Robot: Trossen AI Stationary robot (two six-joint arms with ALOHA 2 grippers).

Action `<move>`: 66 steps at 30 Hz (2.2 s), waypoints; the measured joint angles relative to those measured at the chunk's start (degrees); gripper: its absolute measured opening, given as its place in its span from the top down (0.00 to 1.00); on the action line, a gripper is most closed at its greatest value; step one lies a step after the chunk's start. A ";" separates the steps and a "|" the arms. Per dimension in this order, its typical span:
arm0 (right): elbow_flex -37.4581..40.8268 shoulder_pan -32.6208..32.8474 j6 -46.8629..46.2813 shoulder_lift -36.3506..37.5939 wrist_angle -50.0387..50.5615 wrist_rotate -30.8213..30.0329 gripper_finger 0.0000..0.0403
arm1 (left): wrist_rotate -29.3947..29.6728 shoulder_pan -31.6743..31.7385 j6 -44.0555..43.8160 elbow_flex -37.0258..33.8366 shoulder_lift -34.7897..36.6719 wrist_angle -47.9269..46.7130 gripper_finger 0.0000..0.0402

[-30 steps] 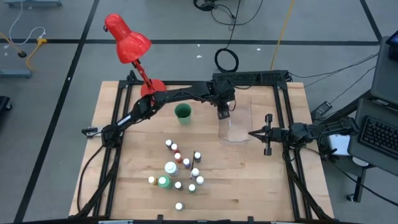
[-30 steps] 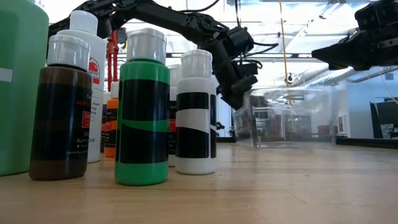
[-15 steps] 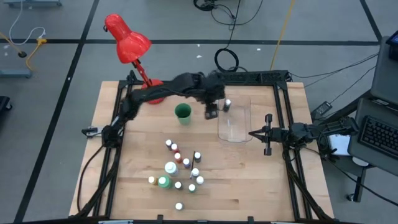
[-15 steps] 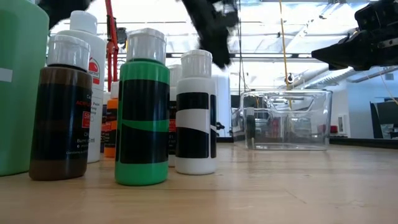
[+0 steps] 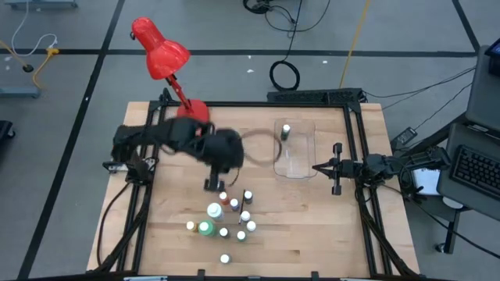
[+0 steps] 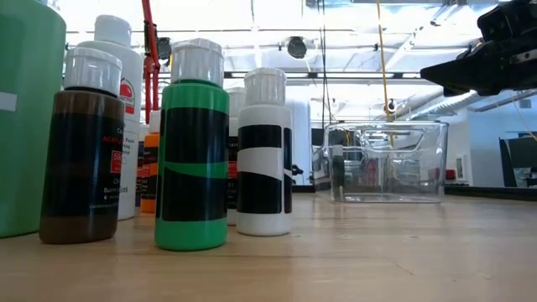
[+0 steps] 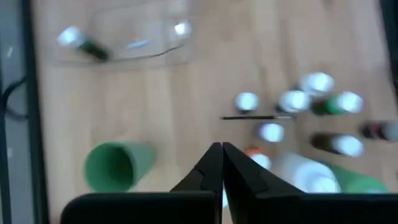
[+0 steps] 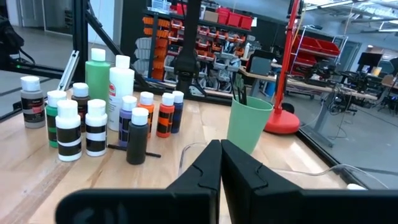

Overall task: Pick & Place Paint Supplies
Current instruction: Put the black paint bottle into the transparent bin

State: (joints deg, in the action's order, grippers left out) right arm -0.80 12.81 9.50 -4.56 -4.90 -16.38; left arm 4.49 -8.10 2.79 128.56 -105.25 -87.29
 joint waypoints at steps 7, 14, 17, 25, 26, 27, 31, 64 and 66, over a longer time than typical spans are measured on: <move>0.01 -0.01 -1.49 0.00 0.00 -0.02 0.99 | -0.05 -3.62 0.77 -15.38 -0.15 14.33 0.97; 0.02 0.00 -1.40 0.00 0.00 0.00 0.99 | -7.34 -1.46 0.90 -28.99 -0.16 29.60 0.96; 0.00 -0.02 -1.38 -0.01 0.00 -0.01 0.99 | -5.30 -0.45 -1.19 -32.19 -0.18 32.23 0.89; 0.00 -0.01 -1.38 0.00 0.21 -0.01 0.99 | -6.35 1.01 -2.17 -36.61 -0.16 34.99 0.62; 0.01 -0.02 -1.38 -0.01 0.24 0.00 0.99 | -6.66 0.84 -1.51 -37.10 -0.16 35.09 0.58; 0.00 0.00 -1.37 -0.01 0.24 0.00 0.99 | -6.95 0.68 -0.71 -37.67 -0.16 35.28 0.55; 0.01 0.00 -1.36 0.00 0.30 0.00 0.99 | -7.28 0.05 2.21 -40.54 -0.16 39.94 0.44; 0.00 -0.02 -1.36 0.00 0.41 0.00 0.99 | -9.13 0.14 5.16 -49.60 -0.16 51.29 0.36; 0.00 0.00 -1.33 -0.02 0.41 0.00 0.99 | -9.14 0.14 5.71 -49.60 -0.16 51.89 0.38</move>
State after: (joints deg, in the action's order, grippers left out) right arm -0.80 12.82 8.16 -4.58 -4.49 -16.38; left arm -4.64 -7.97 8.51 78.96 -105.41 -35.41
